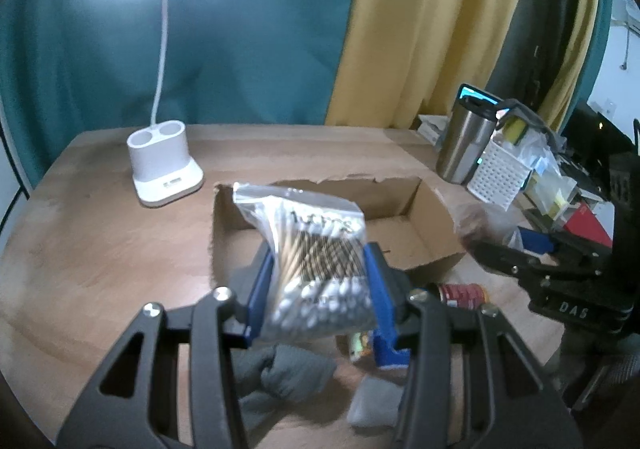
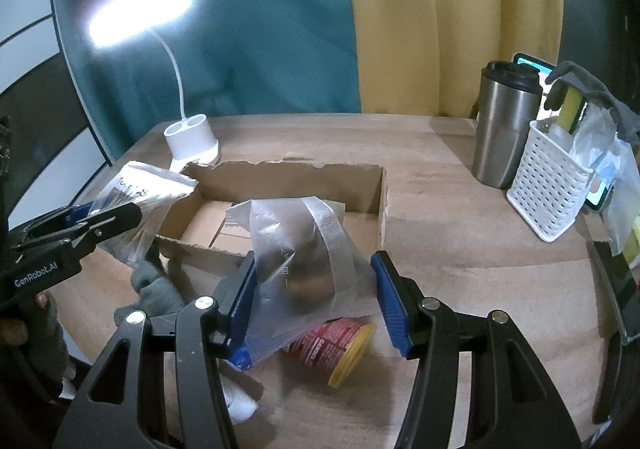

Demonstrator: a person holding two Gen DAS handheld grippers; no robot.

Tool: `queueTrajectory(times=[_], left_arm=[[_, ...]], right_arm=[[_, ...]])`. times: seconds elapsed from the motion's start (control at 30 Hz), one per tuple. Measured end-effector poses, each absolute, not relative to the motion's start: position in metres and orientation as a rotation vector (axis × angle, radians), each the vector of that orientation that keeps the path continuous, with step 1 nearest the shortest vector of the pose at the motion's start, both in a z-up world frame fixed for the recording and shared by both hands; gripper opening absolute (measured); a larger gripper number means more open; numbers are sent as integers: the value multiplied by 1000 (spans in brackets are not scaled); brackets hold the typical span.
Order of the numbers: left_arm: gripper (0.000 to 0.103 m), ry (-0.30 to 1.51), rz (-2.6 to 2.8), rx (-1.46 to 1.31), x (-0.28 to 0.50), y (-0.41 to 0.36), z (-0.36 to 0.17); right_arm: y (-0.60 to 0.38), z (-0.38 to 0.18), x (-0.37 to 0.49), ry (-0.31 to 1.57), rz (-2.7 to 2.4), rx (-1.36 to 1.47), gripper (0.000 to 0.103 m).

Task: Organize objects
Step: 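Lift both bags and carry them over the cardboard box, then lower both bags into the box and open both tools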

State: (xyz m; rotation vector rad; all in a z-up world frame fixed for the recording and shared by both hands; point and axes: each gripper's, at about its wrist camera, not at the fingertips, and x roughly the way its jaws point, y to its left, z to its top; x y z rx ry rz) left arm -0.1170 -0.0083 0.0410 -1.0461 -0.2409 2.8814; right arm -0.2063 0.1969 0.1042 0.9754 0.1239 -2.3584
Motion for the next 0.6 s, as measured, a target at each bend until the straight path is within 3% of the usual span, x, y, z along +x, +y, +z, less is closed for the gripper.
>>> queueTrajectory(times=[0.6], left_arm=[[46,-286,2850,-1028,-162,2,22]], right_arm=[[180,101,-234,117,-2378,985,59]])
